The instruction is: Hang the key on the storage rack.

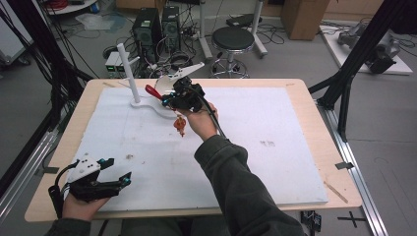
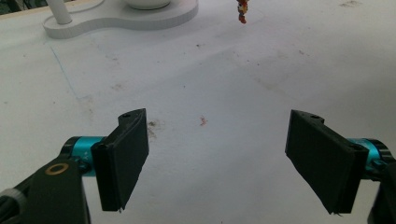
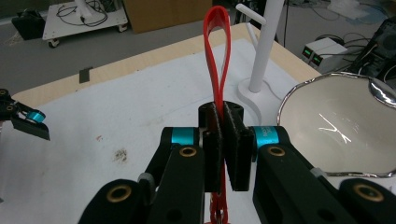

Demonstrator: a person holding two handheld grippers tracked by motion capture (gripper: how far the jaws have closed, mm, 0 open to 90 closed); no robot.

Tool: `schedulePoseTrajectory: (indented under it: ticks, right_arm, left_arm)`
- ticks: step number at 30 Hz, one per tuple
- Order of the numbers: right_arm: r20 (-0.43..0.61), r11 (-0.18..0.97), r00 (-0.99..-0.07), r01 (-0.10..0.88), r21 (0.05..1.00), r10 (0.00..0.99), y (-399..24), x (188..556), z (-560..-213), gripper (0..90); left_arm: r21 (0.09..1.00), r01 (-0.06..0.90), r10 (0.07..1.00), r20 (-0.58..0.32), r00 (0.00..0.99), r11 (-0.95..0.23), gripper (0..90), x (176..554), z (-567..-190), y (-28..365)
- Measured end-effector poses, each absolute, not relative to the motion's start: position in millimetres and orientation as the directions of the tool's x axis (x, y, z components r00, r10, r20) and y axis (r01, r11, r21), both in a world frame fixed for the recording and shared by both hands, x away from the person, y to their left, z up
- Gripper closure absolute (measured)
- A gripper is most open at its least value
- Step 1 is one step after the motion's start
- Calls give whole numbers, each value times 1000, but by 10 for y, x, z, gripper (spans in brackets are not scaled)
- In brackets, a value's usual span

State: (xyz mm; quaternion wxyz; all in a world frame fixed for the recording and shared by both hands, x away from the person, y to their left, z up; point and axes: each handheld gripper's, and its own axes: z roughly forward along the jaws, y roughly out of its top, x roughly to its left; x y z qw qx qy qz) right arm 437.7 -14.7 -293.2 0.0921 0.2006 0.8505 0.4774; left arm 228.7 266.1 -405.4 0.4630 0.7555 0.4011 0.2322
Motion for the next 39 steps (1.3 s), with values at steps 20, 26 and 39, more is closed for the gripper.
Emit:
schedulePoseTrajectory:
  ticks: [20, 26, 39]
  right_arm:
    - [28, 467, -902, 249, 849, 431, 14, 4455, -2913, 868]
    - [34, 467, -901, 256, 846, 433, 94, 4491, -2909, 868]
    - [48, 462, -898, 270, 845, 437, 226, 4549, -2939, 868]
  left_arm:
    - [887, 390, 822, -22, 569, -246, 219, 2287, -4051, 2660]
    - [887, 391, 822, -22, 568, -246, 219, 2287, -4050, 2659]
    - [887, 392, 823, -24, 567, -244, 219, 2280, -4049, 2656]
